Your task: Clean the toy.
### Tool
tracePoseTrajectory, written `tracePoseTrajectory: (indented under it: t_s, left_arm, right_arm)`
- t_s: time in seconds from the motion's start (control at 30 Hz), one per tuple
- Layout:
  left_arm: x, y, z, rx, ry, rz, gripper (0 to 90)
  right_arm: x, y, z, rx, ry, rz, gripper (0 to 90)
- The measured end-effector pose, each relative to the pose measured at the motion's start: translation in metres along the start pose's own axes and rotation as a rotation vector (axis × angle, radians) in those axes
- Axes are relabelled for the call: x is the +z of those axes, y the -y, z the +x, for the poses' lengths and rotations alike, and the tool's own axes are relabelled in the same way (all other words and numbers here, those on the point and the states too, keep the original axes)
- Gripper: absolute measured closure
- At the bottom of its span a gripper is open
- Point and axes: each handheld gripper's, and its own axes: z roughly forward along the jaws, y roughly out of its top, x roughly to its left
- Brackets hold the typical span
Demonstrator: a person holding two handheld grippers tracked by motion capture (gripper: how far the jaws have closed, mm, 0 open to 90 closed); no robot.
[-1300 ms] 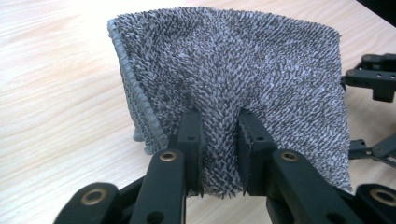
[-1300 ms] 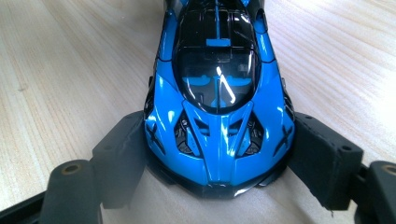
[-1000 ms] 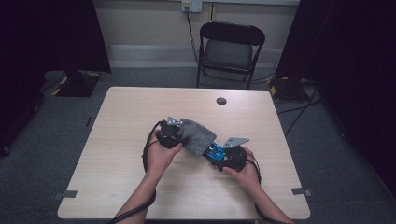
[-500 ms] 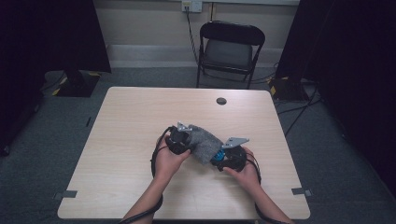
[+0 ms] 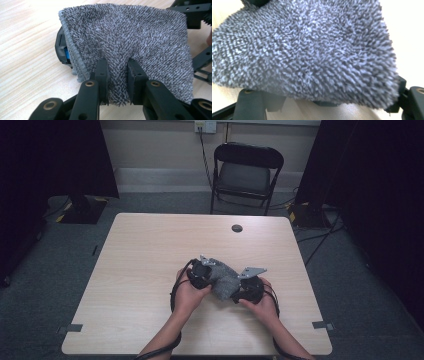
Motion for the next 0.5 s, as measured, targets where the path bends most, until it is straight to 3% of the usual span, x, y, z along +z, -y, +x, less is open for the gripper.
tracePoseTrajectory:
  t_s: [0.5]
  left_arm:
    - [0.0071, -0.0056, -0.0047, 0.012, -0.035, -0.002, 72.3]
  right_arm:
    - [0.0, 0.0, 0.0, 0.0, 0.0, 0.0, 23.7]
